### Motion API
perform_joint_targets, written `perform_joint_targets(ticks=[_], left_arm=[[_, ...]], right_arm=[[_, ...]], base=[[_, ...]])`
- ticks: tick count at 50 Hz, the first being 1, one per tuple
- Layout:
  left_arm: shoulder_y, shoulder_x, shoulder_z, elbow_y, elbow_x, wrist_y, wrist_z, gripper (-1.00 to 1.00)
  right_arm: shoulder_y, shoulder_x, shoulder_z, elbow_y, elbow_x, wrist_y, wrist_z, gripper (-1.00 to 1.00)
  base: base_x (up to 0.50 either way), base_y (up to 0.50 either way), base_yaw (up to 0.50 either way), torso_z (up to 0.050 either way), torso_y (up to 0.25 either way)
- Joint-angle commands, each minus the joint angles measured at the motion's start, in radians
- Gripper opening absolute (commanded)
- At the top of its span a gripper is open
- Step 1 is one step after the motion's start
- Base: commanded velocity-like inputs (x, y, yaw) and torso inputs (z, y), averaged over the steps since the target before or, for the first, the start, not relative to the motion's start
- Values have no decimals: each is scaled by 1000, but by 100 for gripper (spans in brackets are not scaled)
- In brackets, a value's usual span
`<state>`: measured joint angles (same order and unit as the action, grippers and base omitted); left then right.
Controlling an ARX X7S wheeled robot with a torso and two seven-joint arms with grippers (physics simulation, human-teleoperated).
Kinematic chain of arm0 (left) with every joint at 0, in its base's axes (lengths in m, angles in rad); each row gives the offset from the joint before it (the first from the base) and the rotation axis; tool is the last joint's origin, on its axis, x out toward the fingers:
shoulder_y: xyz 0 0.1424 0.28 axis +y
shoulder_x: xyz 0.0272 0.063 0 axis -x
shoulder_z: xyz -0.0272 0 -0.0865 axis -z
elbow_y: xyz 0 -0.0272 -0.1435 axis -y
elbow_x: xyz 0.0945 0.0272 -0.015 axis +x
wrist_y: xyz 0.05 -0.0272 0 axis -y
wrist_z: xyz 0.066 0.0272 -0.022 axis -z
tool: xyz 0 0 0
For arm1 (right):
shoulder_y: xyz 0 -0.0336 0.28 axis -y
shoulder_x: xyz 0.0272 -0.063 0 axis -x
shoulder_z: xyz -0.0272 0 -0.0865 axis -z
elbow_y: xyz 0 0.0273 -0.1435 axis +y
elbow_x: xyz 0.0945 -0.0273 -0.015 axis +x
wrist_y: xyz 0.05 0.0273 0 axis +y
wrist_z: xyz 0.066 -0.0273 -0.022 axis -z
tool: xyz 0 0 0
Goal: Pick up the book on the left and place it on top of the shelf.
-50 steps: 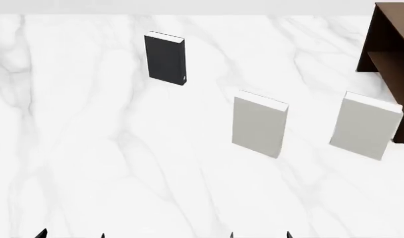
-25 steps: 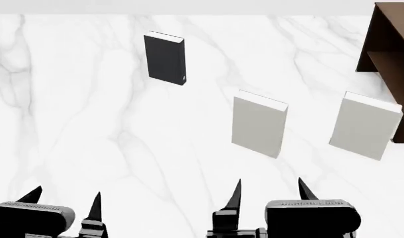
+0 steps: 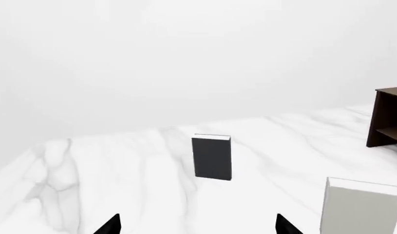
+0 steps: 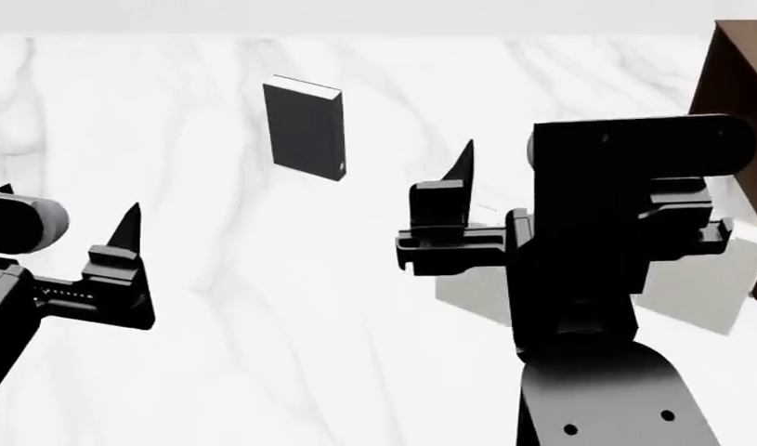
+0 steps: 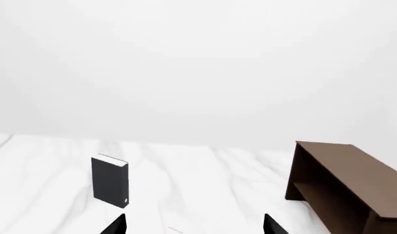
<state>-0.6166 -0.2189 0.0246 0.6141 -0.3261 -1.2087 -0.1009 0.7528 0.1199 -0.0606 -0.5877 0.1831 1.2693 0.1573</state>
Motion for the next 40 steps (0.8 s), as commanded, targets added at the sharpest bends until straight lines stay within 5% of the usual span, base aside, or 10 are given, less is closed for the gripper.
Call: perform_joint_targets(ticks=[1,40], left_arm=[[-41,4,-31,24,-7,-37,8,100],[-29,-11,-52,33,-34,-27,2,100]], right_arm=[[54,-18,27,-15,14,79,-18,100],[38,1,-7,12,41,50,2,100]], base=[[500,0,0,0,0],[500,0,0,0,1]])
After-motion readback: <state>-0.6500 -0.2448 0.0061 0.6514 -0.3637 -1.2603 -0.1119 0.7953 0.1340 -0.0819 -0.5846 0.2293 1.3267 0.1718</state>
